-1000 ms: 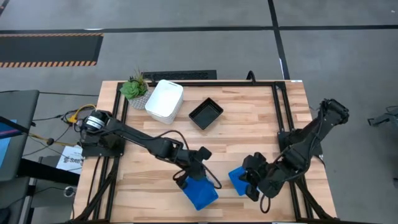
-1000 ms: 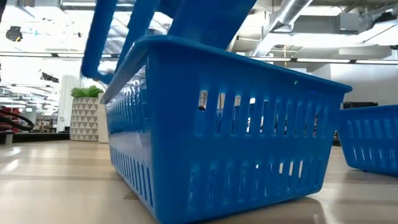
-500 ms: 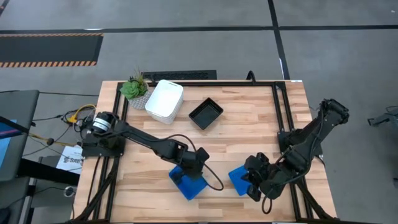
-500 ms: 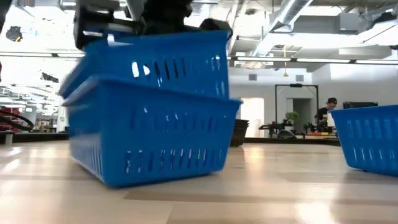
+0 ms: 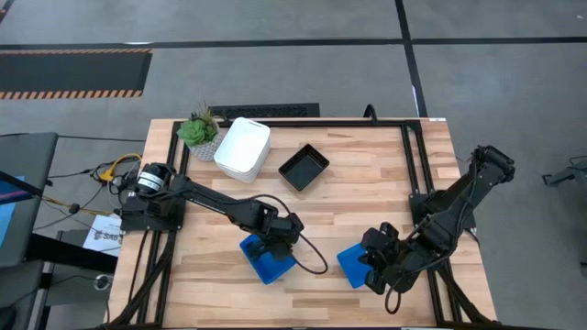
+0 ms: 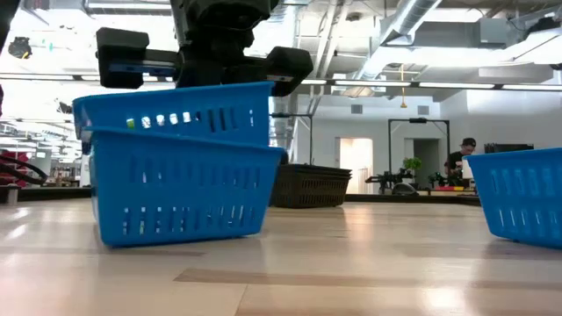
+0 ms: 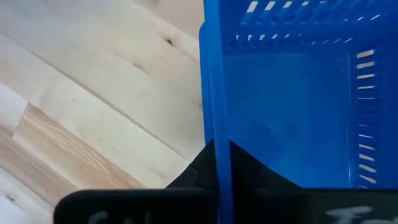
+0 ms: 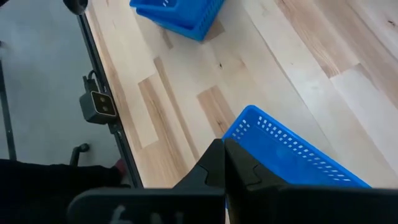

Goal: Stack baskets by color
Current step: Stack the left blue bin on the middle blue bin, then stack the blue bin on the blue bins

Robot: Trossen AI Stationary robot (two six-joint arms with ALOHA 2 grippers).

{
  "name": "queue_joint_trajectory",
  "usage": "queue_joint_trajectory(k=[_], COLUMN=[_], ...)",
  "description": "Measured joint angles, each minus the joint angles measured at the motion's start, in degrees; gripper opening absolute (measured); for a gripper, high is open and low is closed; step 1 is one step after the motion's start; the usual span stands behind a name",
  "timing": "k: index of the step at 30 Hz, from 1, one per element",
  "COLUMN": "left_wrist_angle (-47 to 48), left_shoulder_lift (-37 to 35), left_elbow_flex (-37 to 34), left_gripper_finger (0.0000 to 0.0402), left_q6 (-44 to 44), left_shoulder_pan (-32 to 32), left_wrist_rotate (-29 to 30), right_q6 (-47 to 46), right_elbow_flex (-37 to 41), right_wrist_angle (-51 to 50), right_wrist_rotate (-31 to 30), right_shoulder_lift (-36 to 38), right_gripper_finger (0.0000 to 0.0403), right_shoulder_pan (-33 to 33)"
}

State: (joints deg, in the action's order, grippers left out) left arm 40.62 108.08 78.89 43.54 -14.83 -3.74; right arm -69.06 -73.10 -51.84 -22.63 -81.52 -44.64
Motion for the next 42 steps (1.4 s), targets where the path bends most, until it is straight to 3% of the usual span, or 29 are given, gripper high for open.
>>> queue_joint_trajectory(k=[6,14,18,22,26,31,36,42], left_wrist_angle=[1.1,2.3,9.7,15.6,11.8,-5.2,-8.0,-4.1], left_shoulder_lift=[-0.1,-0.1,-0.2,-0.3,-0.3,-0.5,-0.6,-4.3], left_elbow_flex=[0.1,0.3,3.5,8.0,13.6,15.3,15.2,15.1], left_gripper_finger=[0.0027,0.0129,0.0171,0.0187,0.0185,0.0180,0.0179,0.0178], left_q6=[0.1,0.6,0.3,-3.2,-14.2,-36.3,-44.2,-47.1], left_shoulder_pan=[-0.1,-1.1,-0.6,0.7,3.0,5.9,6.8,7.1], left_wrist_rotate=[1.1,7.6,8.1,7.7,3.4,1.3,1.3,0.7], right_q6=[0.0,-0.7,-1.5,-1.7,-8.2,-25.9,-40.0,-36.6], right_elbow_flex=[0.0,0.0,0.0,0.0,0.0,0.0,2.5,7.2], right_wrist_angle=[-0.4,-0.6,-1.5,-3.0,-7.8,-16.4,-18.4,-9.2], right_wrist_rotate=[0.0,0.0,0.0,0.0,0.0,1.4,3.8,9.1], right_shoulder_lift=[0.0,0.0,0.0,0.0,-0.4,-0.4,-3.2,-9.8], right_gripper_finger=[0.0008,0.0040,0.0064,0.0071,0.0072,0.0072,0.0069,0.0066], right_shoulder_pan=[0.0,0.0,0.0,0.1,0.5,-2.5,-5.0,-2.6])
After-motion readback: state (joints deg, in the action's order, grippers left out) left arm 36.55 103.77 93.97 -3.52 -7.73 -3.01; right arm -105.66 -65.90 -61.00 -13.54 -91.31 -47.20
